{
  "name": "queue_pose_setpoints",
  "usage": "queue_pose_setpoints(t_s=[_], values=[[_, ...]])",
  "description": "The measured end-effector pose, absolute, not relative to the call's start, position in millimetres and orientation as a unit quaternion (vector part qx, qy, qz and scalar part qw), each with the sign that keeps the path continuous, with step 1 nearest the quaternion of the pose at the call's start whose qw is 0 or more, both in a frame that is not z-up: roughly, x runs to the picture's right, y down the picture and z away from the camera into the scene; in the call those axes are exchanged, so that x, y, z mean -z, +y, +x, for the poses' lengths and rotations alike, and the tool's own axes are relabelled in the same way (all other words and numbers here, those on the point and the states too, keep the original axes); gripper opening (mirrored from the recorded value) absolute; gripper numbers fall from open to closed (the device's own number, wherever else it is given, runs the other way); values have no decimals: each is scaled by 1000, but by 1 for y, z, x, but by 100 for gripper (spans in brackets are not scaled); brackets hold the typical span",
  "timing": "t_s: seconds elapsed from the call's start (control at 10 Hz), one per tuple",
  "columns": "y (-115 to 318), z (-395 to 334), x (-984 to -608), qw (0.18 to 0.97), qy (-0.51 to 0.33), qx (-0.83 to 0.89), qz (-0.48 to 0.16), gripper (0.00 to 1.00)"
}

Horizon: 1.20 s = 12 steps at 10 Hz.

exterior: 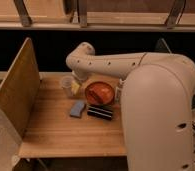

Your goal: Pick up the ceramic cup

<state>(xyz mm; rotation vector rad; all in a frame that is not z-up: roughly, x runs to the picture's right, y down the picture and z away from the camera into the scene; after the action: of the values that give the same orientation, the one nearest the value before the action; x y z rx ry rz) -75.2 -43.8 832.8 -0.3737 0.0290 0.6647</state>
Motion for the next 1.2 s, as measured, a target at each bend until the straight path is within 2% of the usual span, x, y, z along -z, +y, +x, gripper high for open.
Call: queue_pose_setpoints(t_s=[0.5,1.2], values=[[-80,-106,-893,935,-51,-300,-183,80],[-84,-112,-904,946,-49,-269,-176,80]])
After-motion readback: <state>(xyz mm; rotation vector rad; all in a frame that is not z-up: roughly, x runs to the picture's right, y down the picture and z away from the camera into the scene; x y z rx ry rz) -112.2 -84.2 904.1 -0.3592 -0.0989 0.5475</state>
